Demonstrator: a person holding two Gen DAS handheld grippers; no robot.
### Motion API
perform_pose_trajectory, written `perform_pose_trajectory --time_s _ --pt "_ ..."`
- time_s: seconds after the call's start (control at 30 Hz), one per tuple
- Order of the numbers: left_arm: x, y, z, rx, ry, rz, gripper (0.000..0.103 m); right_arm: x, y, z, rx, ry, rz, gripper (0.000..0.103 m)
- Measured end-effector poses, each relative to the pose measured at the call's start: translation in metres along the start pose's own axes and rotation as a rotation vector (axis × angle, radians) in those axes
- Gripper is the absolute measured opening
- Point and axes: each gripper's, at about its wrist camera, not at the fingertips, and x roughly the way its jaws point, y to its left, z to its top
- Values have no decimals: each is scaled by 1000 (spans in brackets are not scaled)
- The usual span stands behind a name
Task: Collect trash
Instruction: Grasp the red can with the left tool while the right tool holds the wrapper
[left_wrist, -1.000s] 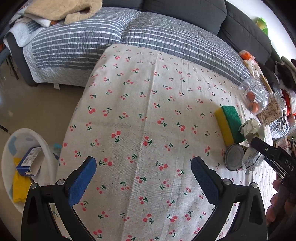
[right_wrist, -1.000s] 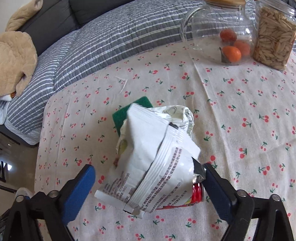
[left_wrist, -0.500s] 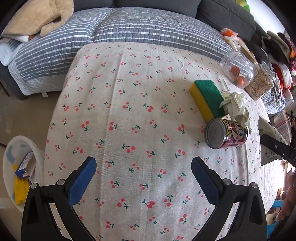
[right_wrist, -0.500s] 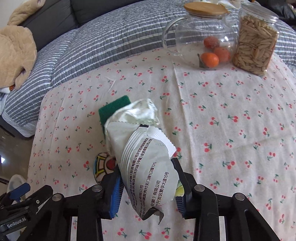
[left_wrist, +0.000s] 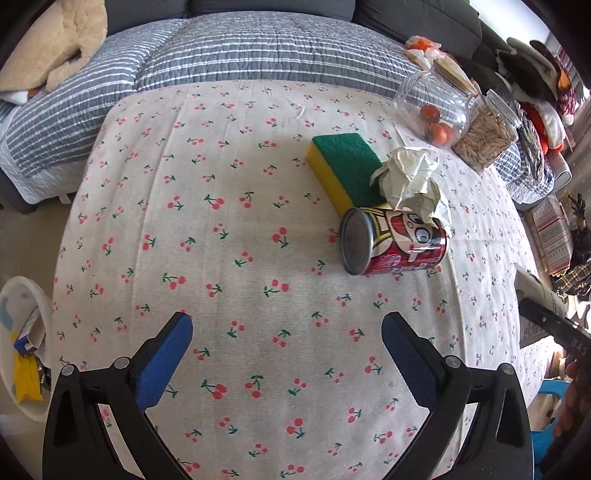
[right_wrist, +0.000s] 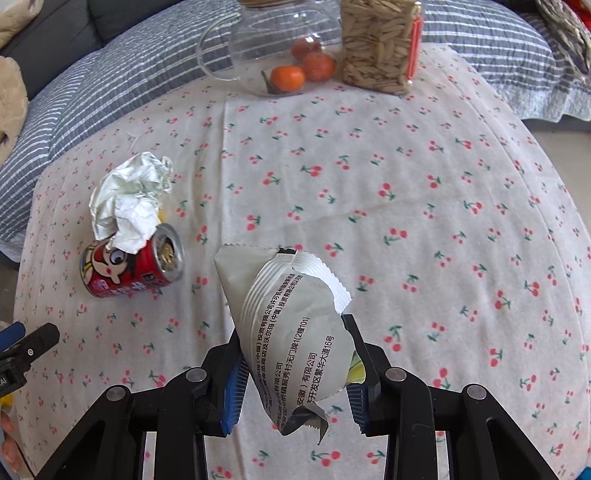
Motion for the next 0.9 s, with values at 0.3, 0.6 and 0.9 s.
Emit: perform_pose_trajectory --time_s 0.3,0.6,0.9 --pt "9 -29 3 29 -36 -85 102 3 -34 -13 37 45 -4 41" --pt "36 -71 7 62 -100 -42 102 4 -43 -15 28 49 -15 41" --pt "56 -103 7 -4 -194 83 103 2 -58 -16 55 49 -18 41"
